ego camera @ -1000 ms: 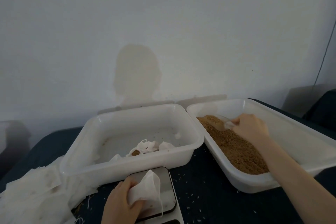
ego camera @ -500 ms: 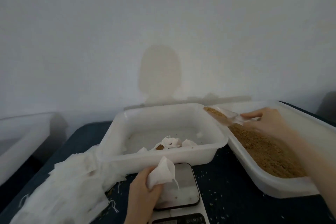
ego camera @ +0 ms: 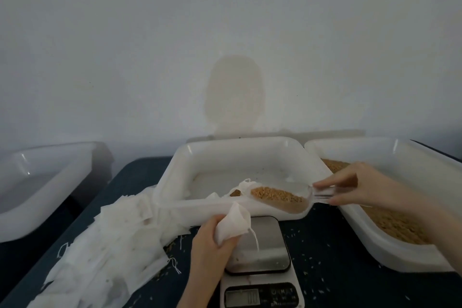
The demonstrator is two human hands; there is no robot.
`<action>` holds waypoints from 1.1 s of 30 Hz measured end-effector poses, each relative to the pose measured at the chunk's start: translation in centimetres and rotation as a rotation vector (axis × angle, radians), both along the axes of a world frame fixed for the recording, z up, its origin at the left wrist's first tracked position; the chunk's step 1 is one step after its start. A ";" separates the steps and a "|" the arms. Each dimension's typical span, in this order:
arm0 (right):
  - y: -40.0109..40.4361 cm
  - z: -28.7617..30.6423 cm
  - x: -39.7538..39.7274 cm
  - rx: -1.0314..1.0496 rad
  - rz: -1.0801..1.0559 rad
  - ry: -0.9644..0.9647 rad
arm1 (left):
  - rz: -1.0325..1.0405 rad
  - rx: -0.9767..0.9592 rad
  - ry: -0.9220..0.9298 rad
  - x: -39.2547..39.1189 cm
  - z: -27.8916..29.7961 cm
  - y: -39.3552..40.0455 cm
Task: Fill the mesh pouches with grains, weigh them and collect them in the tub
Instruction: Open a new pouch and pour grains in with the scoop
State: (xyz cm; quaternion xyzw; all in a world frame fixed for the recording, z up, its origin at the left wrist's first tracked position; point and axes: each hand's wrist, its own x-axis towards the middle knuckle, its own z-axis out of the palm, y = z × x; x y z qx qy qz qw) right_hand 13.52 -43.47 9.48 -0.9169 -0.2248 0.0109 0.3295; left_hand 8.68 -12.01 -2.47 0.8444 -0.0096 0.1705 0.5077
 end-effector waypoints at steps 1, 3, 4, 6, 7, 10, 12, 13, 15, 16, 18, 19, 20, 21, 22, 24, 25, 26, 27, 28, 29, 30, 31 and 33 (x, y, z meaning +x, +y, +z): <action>0.2 0.1 -0.1 -0.012 0.019 0.007 | -0.001 -0.006 -0.004 0.0 0.0 0.0; 0.6 0.1 -0.3 -0.025 0.053 0.014 | -0.002 -0.019 -0.008 0.0 0.0 0.0; 0.7 0.2 -0.4 -0.035 0.066 0.013 | -0.004 -0.023 -0.015 0.0 0.0 0.0; 1.0 0.2 -0.6 -0.069 0.081 0.012 | -0.010 -0.026 -0.028 0.0 -0.1 0.0; 1.2 0.2 -0.7 -0.084 0.086 0.015 | -0.014 -0.023 -0.029 0.0 -0.2 0.0; 1.6 0.2 -0.8 -0.091 0.098 0.028 | -0.030 0.001 -0.040 0.1 -0.3 0.1; 1.7 0.3 -0.9 -0.097 0.097 0.029 | -0.042 0.031 -0.052 0.2 -0.3 0.1; 1.9 0.3 -0.9 -0.102 0.097 0.032 | -0.048 0.049 -0.057 0.3 -0.4 0.1; 2.1 0.2 -1.0 -0.106 0.102 0.052 | -0.058 0.084 -0.054 0.3 -0.5 0.0; 2.3 0.1 -1.0 -0.107 0.106 0.066 | -0.066 0.097 -0.051 0.2 -0.5 0.0; 2.7 -0.1 -1.1 -0.121 0.115 0.090 | -0.084 0.123 -0.064 0.3 -0.7 0.0; 2.9 -0.1 -1.2 -0.126 0.120 0.100 | -0.092 0.144 -0.076 0.4 -0.8 0.0; 3.1 -0.1 -1.2 -0.127 0.124 0.110 | -0.100 0.171 -0.085 0.4 -0.9 0.0; 3.3 -0.2 -1.3 -0.128 0.126 0.117 | -0.108 0.201 -0.092 0.5 -1.0 0.0; 3.4 -0.4 -1.4 -0.130 0.126 0.122 | -0.113 0.232 -0.098 0.5 -1.0 -0.1; 3.7 -0.6 -1.4 -0.130 0.120 0.122 | -0.121 0.270 -0.109 0.6 -0.8 -0.2; 3.7 -0.6 -1.5 -0.128 0.115 0.121 | -0.124 0.275 -0.112 0.6 -0.7 -0.2; 3.7 -0.7 -1.5 -0.128 0.109 0.119 | -0.129 0.277 -0.113 0.5 -0.6 -0.2; 3.7 -0.7 -1.5 -0.130 0.104 0.117 | -0.139 0.279 -0.113 0.4 -0.5 -0.1; 3.6 -0.8 -1.5 -0.133 0.100 0.118 | -0.155 0.277 -0.110 0.4 -0.4 0.0; 3.6 -0.8 -1.4 -0.134 0.097 0.122 | -0.176 0.266 -0.100 0.3 -0.4 0.2; 3.5 -0.9 -1.4 -0.133 0.097 0.127 | -0.196 0.248 -0.086 0.2 -0.3 0.3; 3.5 -1.0 -1.4 -0.132 0.097 0.132 | -0.214 0.232 -0.072 0.2 -0.2 0.5; 3.6 -1.0 -1.4 -0.128 0.099 0.137 | -0.237 0.249 -0.033 0.3 0.0 0.8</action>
